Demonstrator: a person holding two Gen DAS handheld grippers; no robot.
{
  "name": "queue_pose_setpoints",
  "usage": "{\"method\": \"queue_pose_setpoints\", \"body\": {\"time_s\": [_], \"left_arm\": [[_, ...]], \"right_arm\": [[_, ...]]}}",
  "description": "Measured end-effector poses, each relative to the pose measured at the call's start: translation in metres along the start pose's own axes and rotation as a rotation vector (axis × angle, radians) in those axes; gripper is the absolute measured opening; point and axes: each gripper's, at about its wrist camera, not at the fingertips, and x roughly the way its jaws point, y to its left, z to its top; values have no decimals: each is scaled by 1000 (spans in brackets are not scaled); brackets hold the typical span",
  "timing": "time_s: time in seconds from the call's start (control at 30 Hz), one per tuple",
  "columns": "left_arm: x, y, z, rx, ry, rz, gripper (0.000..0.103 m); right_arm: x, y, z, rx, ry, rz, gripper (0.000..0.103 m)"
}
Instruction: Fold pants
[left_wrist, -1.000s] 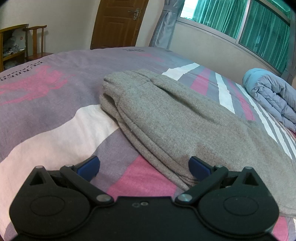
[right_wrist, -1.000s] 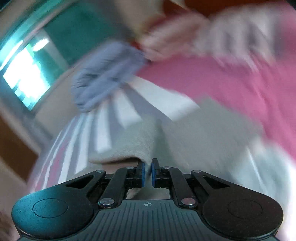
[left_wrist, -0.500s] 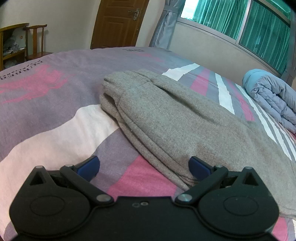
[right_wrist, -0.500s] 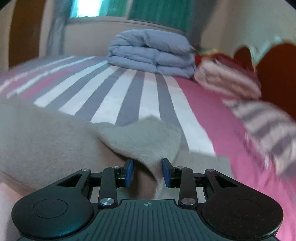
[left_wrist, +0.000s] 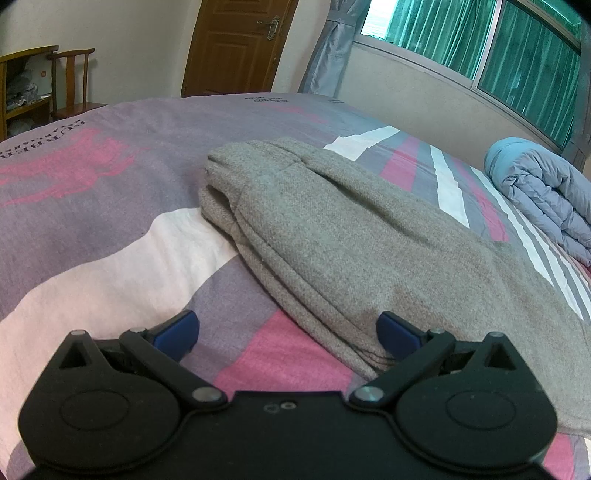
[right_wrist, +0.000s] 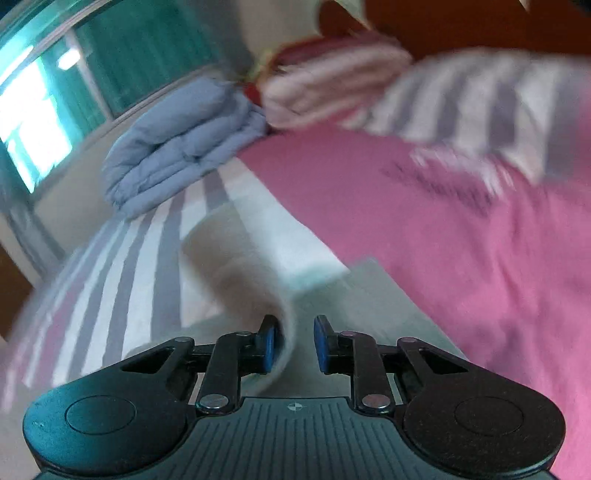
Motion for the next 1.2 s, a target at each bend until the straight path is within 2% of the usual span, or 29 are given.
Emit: {"method": "queue_pose_setpoints", "body": {"time_s": [0.1, 0.23, 0.27, 0.3, 0.43, 0.53, 0.6, 0.67, 0.77, 0.83, 0.9, 0.93, 1.0, 1.07, 1.2], "left_arm": [[0, 0, 0, 1, 0, 3, 97], [0, 0, 0, 2, 0, 3, 97], [0, 0, 0, 1, 1, 2, 97], [0, 0, 0, 1, 1, 2, 97], [0, 0, 0, 3, 2, 1, 97], [0, 0, 1, 5, 3, -2, 97], [0, 0, 0, 5, 4, -2, 97], [0, 0, 0, 5, 3, -2, 97], [0, 0, 0, 5, 3, -3, 97], [0, 1, 0, 4, 3, -6, 97], [0, 1, 0, 5, 2, -5, 97], [0, 1, 0, 5, 2, -4, 97], [0, 1, 0, 5, 1, -4, 97], [0, 1, 0, 5, 1, -4, 97], [0, 2, 0, 6, 1, -4, 97]], "right_arm": [[1, -34, -2, 162, 32, 108, 22], [9, -59, -2, 307, 53, 181, 22], [10, -64, -4, 339, 56, 194, 18], [11, -67, -3, 359, 52, 202, 4], [-13, -63, 9, 346, 9, 202, 4], [-35, -60, 4, 338, -14, 214, 4], [-39, -64, -4, 355, -3, 213, 4], [-29, -71, -11, 366, 32, 166, 4], [-18, -81, -14, 395, 67, 176, 4], [-31, -82, -12, 391, 17, 185, 16], [-50, -84, -12, 381, -51, 181, 47], [-58, -87, -14, 382, -69, 169, 51], [-70, -95, -21, 405, -99, 163, 52], [-76, -106, -28, 450, -93, 159, 52], [-73, -127, -37, 605, -97, 205, 52]]}}
